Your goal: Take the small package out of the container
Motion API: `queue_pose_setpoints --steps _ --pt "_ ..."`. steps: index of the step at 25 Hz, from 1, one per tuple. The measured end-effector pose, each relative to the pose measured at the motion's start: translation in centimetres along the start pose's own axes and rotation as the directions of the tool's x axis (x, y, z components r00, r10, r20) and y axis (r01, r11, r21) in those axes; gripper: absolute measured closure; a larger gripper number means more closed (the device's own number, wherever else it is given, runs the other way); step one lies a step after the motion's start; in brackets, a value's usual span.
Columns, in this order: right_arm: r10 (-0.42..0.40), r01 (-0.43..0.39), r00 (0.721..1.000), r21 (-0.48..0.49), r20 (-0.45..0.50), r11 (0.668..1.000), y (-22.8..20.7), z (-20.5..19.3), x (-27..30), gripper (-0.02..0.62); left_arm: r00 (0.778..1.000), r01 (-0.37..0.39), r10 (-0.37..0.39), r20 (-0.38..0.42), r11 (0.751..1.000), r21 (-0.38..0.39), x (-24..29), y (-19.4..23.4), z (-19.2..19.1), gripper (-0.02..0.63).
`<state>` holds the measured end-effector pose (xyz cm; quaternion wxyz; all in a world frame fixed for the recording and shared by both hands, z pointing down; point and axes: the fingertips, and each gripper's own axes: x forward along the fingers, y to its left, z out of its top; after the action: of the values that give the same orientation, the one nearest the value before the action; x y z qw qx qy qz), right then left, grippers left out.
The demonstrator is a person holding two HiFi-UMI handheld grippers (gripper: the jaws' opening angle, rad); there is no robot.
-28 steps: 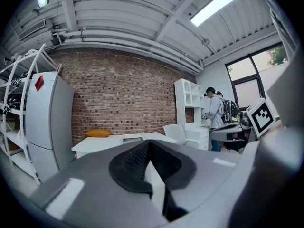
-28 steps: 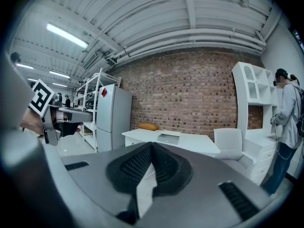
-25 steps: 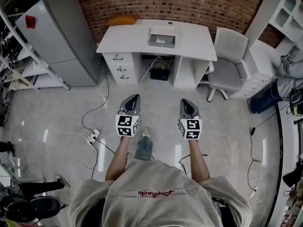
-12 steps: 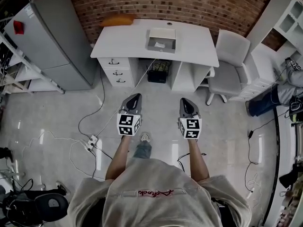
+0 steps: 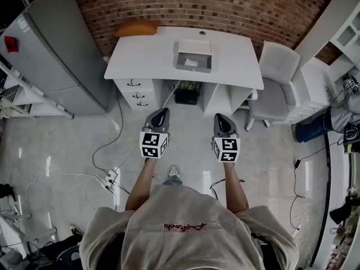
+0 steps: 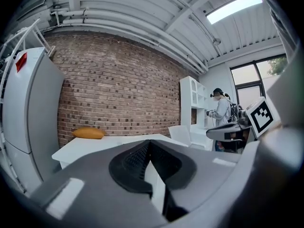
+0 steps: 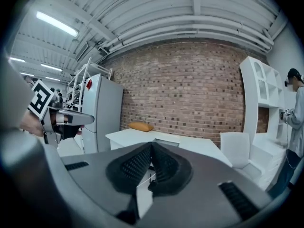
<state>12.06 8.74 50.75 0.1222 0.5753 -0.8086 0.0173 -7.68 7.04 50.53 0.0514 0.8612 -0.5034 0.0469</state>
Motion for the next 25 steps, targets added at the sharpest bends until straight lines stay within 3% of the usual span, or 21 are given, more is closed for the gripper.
queue_pose_setpoints --steps 9,25 --pt "-0.03 0.03 1.0 -0.019 0.007 0.999 -1.0 2.3 6.2 0.586 1.0 0.009 -0.009 0.02 1.0 0.002 5.1 5.3 1.7 0.6" --pt "-0.067 0.067 0.998 -0.003 0.011 0.998 -1.9 2.7 11.4 0.586 0.998 0.053 -0.053 0.015 0.998 0.026 9.6 8.9 1.8 0.6"
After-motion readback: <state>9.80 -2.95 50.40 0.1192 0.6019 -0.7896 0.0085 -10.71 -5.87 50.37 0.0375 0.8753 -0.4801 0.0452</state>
